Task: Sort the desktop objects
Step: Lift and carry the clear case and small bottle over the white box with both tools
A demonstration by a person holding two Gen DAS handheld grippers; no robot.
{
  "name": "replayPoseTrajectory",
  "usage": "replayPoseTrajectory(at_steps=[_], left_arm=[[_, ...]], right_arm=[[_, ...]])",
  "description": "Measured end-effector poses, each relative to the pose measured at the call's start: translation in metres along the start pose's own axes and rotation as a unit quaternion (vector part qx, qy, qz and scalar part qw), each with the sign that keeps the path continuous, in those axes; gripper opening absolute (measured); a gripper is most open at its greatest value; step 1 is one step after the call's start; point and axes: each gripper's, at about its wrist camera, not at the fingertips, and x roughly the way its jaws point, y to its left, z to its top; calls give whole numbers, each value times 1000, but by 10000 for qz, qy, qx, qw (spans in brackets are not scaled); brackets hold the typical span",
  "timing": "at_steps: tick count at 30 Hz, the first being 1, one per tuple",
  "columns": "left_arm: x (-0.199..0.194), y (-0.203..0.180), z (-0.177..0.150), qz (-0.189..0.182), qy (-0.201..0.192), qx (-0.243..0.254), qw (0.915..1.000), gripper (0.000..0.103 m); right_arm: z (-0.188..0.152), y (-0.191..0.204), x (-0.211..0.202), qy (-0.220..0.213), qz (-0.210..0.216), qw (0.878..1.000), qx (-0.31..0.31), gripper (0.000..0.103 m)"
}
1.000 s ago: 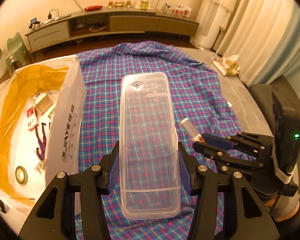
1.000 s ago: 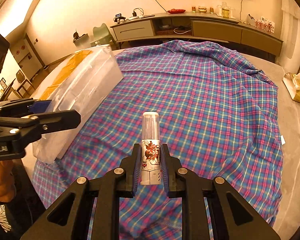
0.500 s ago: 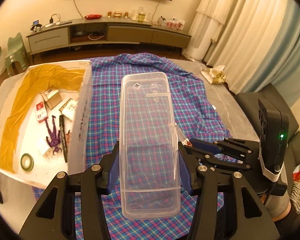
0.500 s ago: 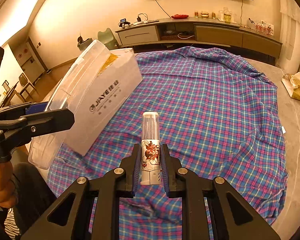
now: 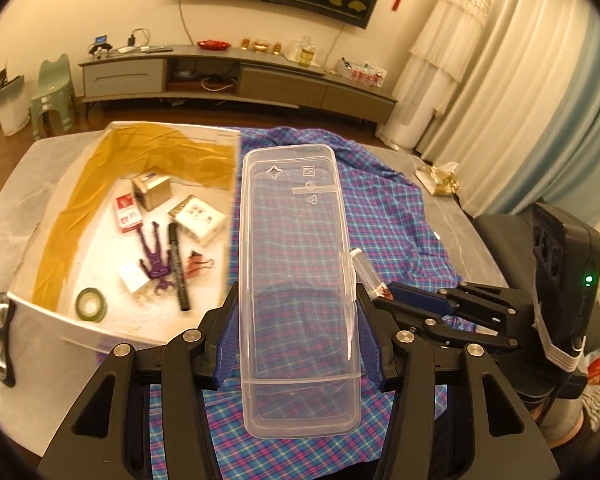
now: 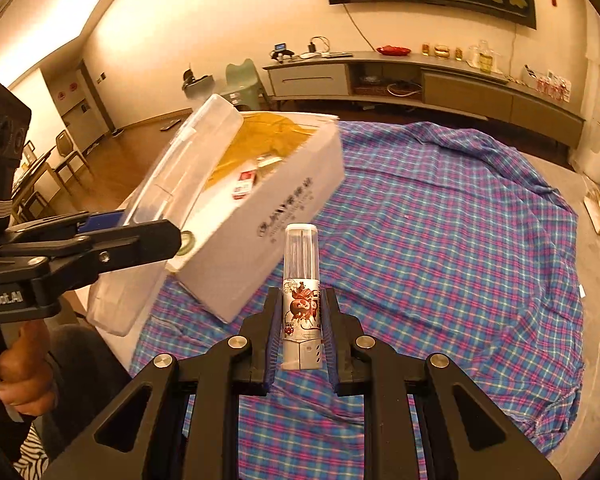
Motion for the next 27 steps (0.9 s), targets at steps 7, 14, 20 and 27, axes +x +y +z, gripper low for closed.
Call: replayPoseTrajectory(at_steps=[7, 14, 20, 27], left_arm=[[-10, 38, -5, 56, -81, -259, 9996, 53], [-23, 78, -2, 133, -245, -588, 9979, 53], [-25, 110, 5, 220, -320, -871, 9954, 53], [-19, 138, 23, 367, -391, -1117, 9923, 53]], right_arm=[[13, 31, 1, -61, 69, 9997, -206, 21], [27, 56, 11, -54, 117, 9990, -421, 21], [38, 72, 21, -2, 124, 9981, -609, 21], [56, 85, 40, 90, 95, 9966, -819, 21]])
